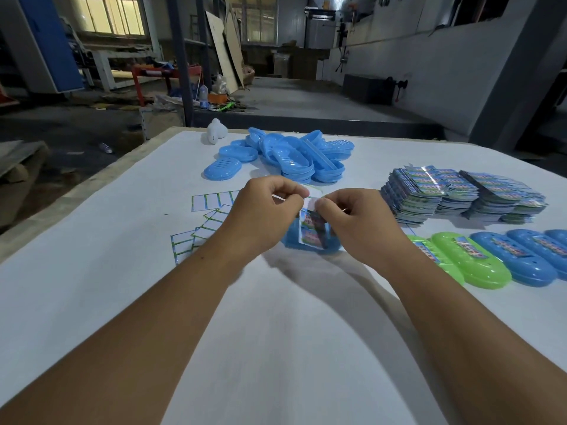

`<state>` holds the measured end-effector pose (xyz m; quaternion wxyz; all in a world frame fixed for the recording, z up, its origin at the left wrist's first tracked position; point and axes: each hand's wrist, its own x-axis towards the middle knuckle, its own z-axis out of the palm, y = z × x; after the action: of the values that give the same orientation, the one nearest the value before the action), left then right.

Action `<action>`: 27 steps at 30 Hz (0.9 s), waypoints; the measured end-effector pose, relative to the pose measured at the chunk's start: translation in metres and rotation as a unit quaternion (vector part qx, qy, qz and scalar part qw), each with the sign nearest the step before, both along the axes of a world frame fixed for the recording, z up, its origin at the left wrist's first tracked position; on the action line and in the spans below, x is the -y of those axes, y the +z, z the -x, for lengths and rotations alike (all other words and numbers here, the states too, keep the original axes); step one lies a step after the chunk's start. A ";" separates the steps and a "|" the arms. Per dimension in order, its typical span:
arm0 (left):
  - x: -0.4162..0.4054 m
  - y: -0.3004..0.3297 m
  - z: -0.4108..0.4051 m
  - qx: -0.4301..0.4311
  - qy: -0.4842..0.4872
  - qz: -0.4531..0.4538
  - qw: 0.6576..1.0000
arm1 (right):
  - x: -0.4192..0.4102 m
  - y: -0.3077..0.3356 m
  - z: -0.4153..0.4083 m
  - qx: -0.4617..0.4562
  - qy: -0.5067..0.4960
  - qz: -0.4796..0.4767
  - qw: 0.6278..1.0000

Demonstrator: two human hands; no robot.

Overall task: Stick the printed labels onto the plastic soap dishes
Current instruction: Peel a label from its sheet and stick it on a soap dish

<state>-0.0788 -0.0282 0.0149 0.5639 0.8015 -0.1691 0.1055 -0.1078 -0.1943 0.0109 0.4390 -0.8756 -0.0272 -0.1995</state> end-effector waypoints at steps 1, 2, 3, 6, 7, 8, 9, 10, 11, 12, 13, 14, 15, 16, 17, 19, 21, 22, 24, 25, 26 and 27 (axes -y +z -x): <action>0.000 -0.001 0.000 -0.003 -0.009 0.006 1.000 | 0.000 0.000 0.000 -0.003 0.006 -0.011 1.000; 0.000 -0.001 0.001 -0.008 -0.020 0.010 1.000 | 0.000 0.000 0.000 -0.006 0.009 -0.021 1.000; 0.000 -0.002 0.001 -0.012 -0.026 0.011 1.000 | 0.000 0.000 0.000 -0.011 0.010 -0.027 1.000; -0.001 -0.002 0.000 -0.004 -0.011 0.006 1.000 | 0.002 -0.001 -0.002 -0.029 -0.001 -0.041 0.999; -0.002 -0.001 0.000 -0.003 -0.003 0.007 1.000 | 0.004 0.000 -0.002 -0.035 -0.005 -0.050 0.998; -0.002 0.001 0.000 -0.005 0.005 0.012 1.000 | 0.005 0.000 -0.002 -0.042 -0.009 -0.058 0.997; -0.003 0.002 -0.001 -0.007 0.013 0.019 1.000 | 0.006 0.000 -0.003 -0.049 -0.011 -0.068 0.996; -0.003 0.003 -0.001 -0.008 0.021 0.028 0.999 | 0.007 0.001 -0.003 -0.057 -0.013 -0.081 0.995; -0.004 0.004 -0.002 -0.006 0.029 0.037 0.999 | 0.007 0.001 -0.004 -0.066 -0.014 -0.094 0.993; -0.004 0.004 -0.002 -0.005 0.036 0.047 0.998 | 0.008 0.001 -0.004 -0.073 -0.015 -0.104 0.992; -0.004 0.005 -0.002 -0.005 0.042 0.057 0.997 | 0.008 0.001 -0.005 -0.079 -0.015 -0.112 0.990; -0.005 0.006 -0.002 -0.006 0.048 0.069 0.996 | 0.008 0.001 -0.005 -0.082 -0.015 -0.118 0.989; -0.005 0.006 -0.003 -0.008 0.054 0.080 0.995 | 0.009 0.001 -0.005 -0.084 -0.016 -0.121 0.989; -0.006 0.006 -0.004 -0.009 0.060 0.089 0.994 | 0.010 0.001 -0.005 -0.085 -0.017 -0.120 0.989; -0.006 0.007 -0.004 -0.010 0.066 0.094 0.993 | 0.011 0.001 -0.005 -0.084 -0.019 -0.113 0.990; -0.008 0.008 -0.006 -0.010 0.074 0.100 0.992 | 0.012 0.001 -0.005 -0.076 -0.024 -0.077 0.994; -0.010 0.008 -0.006 -0.016 0.079 0.103 0.991 | 0.013 -0.001 -0.005 -0.060 -0.034 -0.006 0.998; -0.011 0.008 -0.007 -0.021 0.081 0.100 0.992 | 0.013 -0.002 -0.004 -0.050 -0.041 0.036 0.997; -0.012 0.009 -0.007 -0.030 0.086 0.083 0.992 | 0.012 -0.002 -0.003 -0.029 -0.059 0.115 0.991; -0.012 0.009 -0.007 -0.035 0.088 0.073 0.993 | 0.011 -0.002 -0.001 -0.020 -0.068 0.145 0.987; -0.012 0.008 -0.007 -0.041 0.088 0.063 0.993 | 0.011 -0.002 0.000 -0.015 -0.076 0.171 0.982; -0.012 0.008 -0.007 -0.050 0.085 0.056 0.993 | 0.011 -0.002 0.000 -0.012 -0.084 0.194 0.977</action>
<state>-0.0720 -0.0163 0.0229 0.6047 0.7843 -0.0653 0.1222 -0.1082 -0.2054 0.0087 0.2427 -0.9455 0.0133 -0.2165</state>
